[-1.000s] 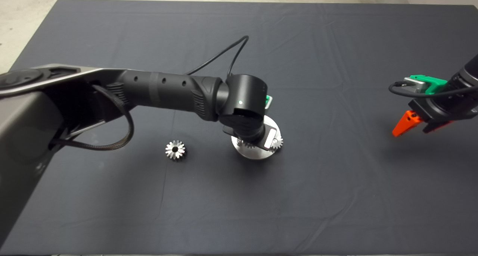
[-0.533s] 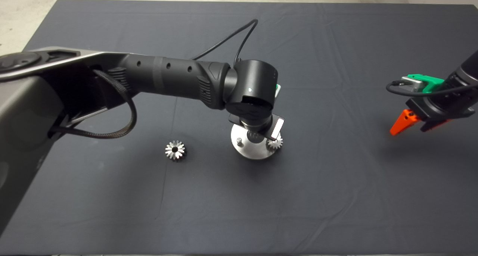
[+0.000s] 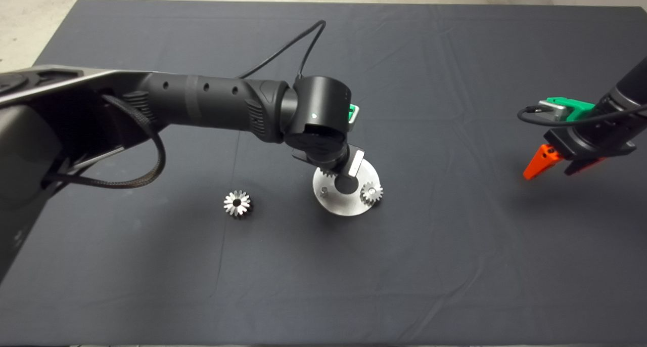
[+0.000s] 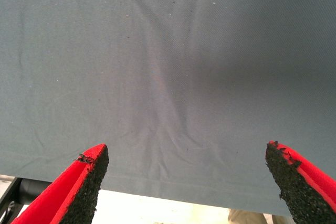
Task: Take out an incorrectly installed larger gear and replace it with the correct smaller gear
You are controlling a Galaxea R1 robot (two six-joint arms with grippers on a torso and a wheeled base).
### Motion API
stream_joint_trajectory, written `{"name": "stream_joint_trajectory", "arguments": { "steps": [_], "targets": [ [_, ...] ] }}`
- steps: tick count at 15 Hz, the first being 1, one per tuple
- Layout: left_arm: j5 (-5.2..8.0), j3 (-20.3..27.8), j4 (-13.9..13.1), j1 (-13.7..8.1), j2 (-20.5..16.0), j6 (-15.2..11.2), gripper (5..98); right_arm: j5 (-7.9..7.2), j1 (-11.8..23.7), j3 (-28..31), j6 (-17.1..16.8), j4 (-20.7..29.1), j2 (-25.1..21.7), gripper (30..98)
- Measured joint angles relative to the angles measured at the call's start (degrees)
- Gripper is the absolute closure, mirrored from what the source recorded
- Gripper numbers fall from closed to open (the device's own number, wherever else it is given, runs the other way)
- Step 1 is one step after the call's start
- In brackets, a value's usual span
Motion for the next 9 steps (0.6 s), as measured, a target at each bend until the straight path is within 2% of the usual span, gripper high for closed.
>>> {"name": "stream_joint_trajectory", "arguments": {
  "steps": [4, 9],
  "targets": [
    [-0.02, 0.8, 0.9, 1.6, -1.0, -1.7, 80.3, 0.00, 0.0, -0.8, -0.1, 0.0, 0.0, 49.3],
    [0.00, 3.7, 1.2, 1.8, -2.0, -3.1, 80.3, 0.00, 0.0, -2.0, -0.2, 0.0, 0.5, 49.3]
  ]
}}
